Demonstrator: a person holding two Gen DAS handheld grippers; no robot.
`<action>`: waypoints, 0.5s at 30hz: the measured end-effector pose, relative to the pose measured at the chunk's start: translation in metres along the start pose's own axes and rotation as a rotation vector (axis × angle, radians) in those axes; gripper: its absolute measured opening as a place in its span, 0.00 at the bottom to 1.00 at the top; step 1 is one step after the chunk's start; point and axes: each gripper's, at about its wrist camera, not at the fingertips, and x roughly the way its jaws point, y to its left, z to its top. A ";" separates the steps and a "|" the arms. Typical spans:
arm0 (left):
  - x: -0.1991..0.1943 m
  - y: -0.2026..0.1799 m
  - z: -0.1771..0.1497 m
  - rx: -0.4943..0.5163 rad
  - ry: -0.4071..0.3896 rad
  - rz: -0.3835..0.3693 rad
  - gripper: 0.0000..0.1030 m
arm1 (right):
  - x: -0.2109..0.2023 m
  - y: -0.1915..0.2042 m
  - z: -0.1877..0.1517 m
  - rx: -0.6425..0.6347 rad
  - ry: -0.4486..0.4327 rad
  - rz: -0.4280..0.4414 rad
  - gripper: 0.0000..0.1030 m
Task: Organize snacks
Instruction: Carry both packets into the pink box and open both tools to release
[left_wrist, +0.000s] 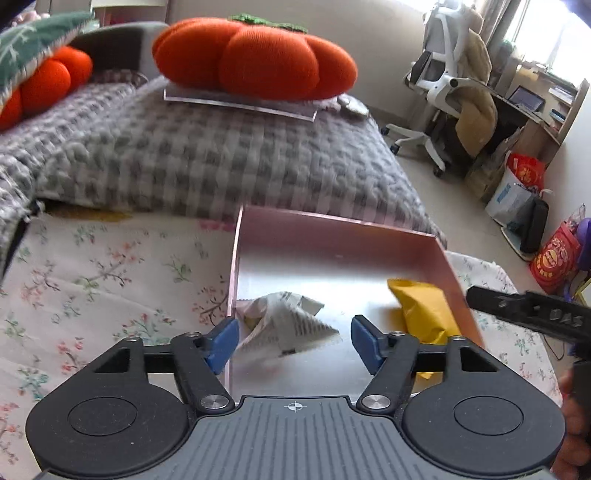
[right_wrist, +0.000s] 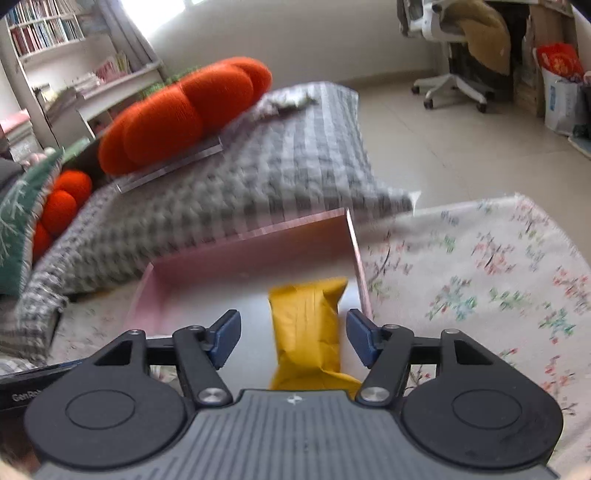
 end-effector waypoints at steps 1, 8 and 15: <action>-0.006 -0.001 0.001 -0.003 -0.001 0.003 0.66 | -0.008 0.002 0.003 -0.002 -0.010 -0.001 0.62; -0.057 0.002 -0.024 0.040 -0.038 0.064 0.81 | -0.056 0.006 -0.008 -0.002 0.000 0.048 0.82; -0.086 0.002 -0.068 0.103 -0.008 0.064 0.84 | -0.070 0.012 -0.040 -0.053 0.107 0.014 0.87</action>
